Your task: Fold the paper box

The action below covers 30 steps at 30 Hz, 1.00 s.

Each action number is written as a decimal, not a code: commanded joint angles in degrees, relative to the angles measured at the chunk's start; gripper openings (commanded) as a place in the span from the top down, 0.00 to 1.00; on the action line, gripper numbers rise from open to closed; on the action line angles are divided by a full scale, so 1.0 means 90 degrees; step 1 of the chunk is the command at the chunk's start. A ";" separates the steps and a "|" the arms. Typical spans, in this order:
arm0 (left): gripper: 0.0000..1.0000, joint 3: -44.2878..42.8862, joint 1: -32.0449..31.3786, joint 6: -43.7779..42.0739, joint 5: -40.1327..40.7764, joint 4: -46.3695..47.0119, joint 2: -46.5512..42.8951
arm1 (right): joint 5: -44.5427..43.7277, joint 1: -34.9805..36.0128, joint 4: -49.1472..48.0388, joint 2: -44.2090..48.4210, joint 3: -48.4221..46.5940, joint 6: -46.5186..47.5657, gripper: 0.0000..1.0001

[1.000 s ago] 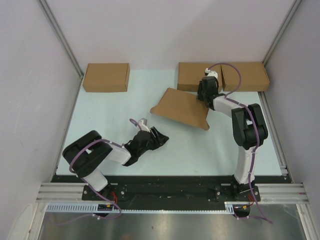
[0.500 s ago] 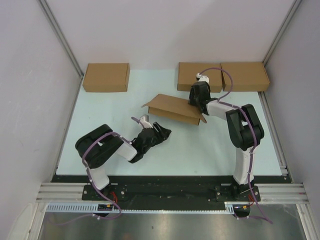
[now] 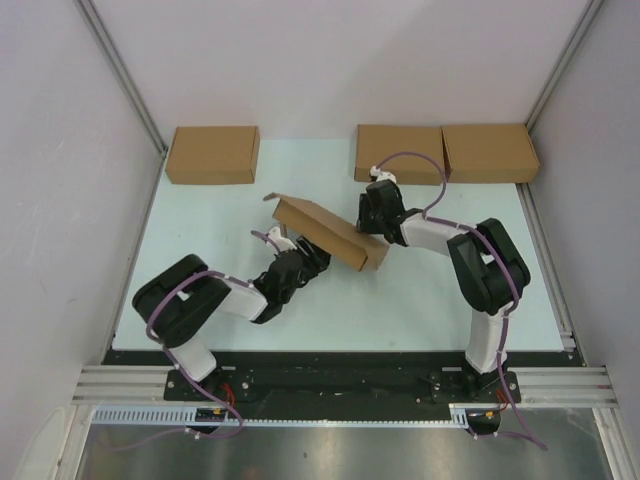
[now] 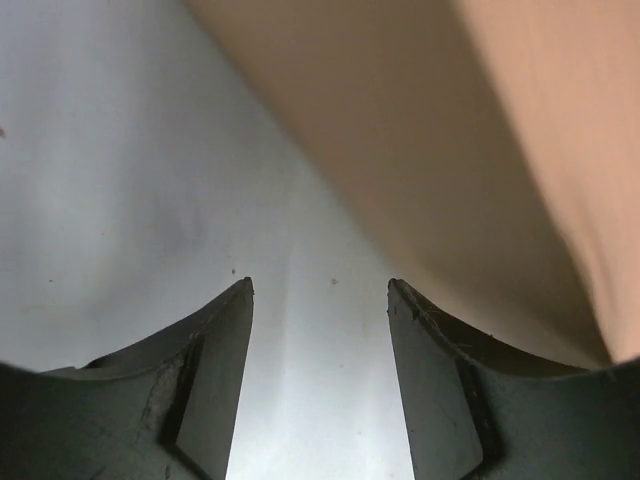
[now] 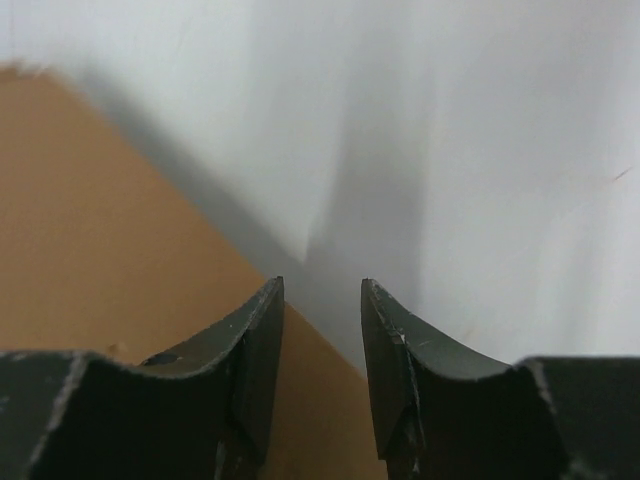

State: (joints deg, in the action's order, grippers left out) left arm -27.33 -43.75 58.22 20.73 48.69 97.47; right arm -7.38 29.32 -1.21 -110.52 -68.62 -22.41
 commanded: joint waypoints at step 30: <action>0.38 0.0849 -0.0354 -0.0599 0.0782 -0.1991 -0.3242 | 0.0478 0.0902 0.1307 0.2290 0.1462 -0.0888 0.54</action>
State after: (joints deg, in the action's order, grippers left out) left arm -20.51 -46.54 53.52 25.47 32.14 70.08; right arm -0.86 37.06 9.61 -92.84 -55.16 -30.00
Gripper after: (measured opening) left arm 0.622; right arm 0.453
